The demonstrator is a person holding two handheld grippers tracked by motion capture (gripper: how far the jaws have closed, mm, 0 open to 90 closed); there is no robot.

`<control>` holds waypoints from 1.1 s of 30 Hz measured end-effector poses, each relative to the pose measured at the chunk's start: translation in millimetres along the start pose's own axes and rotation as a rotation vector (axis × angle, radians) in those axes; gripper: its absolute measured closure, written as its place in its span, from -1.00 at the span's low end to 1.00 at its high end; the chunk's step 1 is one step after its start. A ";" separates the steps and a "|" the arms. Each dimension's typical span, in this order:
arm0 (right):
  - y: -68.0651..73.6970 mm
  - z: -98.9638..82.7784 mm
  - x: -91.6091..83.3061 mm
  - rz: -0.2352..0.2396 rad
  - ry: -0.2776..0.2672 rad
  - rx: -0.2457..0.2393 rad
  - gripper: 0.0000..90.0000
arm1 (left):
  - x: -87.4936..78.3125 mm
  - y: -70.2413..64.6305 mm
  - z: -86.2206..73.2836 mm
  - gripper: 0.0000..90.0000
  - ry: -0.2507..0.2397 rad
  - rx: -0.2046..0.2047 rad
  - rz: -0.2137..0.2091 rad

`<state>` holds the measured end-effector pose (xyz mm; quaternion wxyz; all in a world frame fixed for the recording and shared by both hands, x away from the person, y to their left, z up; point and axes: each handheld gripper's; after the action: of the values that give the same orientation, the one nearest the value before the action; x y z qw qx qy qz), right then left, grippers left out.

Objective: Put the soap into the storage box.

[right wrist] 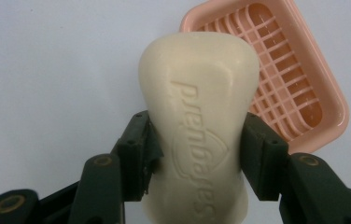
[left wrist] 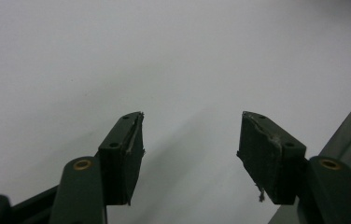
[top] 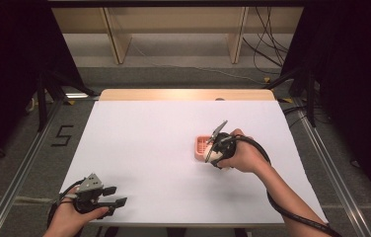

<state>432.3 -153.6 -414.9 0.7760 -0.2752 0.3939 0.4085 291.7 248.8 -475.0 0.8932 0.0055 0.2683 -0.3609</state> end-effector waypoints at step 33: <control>-10.8 19.3 8.9 -0.013 -0.007 -0.066 0.12 | -0.3 0.3 0.1 -0.12 -0.002 -0.004 -0.001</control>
<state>452.1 -141.0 -410.9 0.7706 -0.3014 0.3757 0.4174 291.8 249.1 -474.8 0.8932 0.0033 0.2680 -0.3610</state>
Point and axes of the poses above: each handheld gripper's, and its own axes: x roughly forward along the jaws, z roughly out of its top, y roughly to its left, and after that the axes turned 12 degrees about -y, right-handed
